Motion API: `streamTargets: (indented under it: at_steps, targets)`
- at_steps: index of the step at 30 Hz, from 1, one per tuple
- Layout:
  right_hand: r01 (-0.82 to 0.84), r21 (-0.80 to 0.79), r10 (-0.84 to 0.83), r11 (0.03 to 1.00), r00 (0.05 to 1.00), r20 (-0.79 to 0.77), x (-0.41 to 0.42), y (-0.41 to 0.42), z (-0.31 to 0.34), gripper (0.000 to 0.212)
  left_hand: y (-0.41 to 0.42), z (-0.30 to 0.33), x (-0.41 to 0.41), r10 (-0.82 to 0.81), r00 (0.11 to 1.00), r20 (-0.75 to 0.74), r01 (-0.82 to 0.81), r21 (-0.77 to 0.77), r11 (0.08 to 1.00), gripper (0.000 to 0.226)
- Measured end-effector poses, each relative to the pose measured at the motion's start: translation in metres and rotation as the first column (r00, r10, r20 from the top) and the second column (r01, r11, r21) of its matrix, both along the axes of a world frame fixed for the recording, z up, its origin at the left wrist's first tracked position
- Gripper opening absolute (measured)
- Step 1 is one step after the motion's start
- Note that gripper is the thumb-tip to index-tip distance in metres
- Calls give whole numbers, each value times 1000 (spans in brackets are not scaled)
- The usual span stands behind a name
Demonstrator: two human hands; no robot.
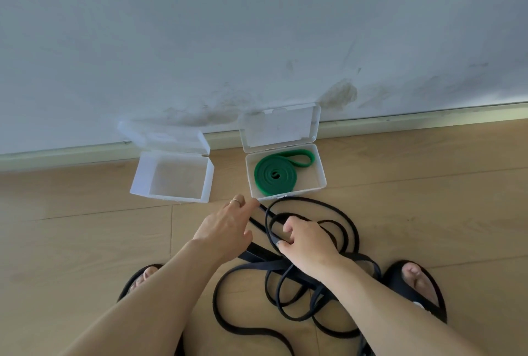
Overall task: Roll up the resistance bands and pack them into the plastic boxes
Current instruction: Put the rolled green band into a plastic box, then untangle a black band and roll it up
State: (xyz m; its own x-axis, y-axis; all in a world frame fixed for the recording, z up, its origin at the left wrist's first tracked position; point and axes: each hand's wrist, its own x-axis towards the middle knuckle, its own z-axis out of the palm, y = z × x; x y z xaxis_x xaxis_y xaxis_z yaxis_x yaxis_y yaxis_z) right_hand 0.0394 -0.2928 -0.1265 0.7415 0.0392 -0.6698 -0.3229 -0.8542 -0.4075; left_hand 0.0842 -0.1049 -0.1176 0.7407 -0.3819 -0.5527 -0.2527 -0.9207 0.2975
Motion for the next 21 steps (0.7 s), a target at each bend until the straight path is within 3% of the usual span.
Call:
streamTargets:
  at_steps: [3, 6, 8, 13, 18, 21]
  targets:
    - [70, 187, -48, 980, 992, -117, 8, -1, 30, 15, 0, 19, 0, -97, 992, -77, 94, -44, 995, 76]
    - [149, 307, -99, 940, 980, -172, 22, -1, 79, 14, -5, 53, 2, -157, 985, -68, 151, -91, 984, 70]
    - [191, 361, -151, 913, 979, -135, 28, 0, 115, 14, -8, 83, 4, -125, 989, -80, 112, -156, 981, 58]
    - [92, 449, -86, 889, 996, -33, 21, 14, 211, 17, -12, 179, -3, -41, 999, 8, 41, -269, 962, 13]
    - [62, 570, -111, 819, 993, 51, 5, 23, 306, 16, 3, 275, -17, -25, 999, 42, 34, -208, 978, 11]
    - [45, 664, -124, 746, 990, 72, -18, 21, 347, 12, 17, 315, -31, 40, 997, 64, -19, -304, 952, 31]
